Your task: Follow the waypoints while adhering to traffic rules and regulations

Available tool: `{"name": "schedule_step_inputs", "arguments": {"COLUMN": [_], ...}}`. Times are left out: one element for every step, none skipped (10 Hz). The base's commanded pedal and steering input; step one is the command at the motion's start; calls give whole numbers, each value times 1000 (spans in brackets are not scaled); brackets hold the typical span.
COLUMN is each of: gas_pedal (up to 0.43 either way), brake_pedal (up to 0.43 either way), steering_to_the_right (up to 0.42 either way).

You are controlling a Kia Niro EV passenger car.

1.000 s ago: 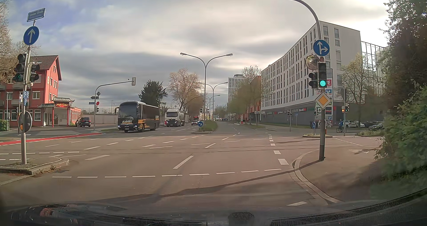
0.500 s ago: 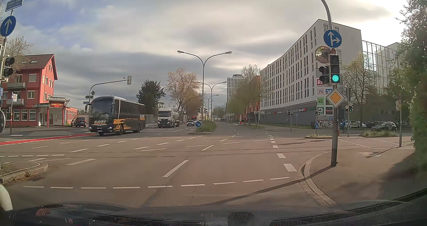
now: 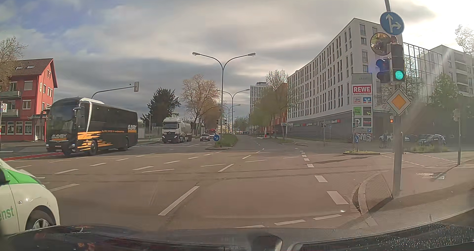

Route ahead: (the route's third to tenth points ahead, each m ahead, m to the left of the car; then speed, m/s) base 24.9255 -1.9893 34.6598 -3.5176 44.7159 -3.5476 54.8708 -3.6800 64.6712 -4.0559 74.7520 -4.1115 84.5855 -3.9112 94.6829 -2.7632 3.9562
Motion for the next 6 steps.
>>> {"name": "schedule_step_inputs", "arguments": {"gas_pedal": [268,268,260,260,260,260], "brake_pedal": [0,0,0,0,0,0], "steering_to_the_right": [23,24,24,24,26,31]}}
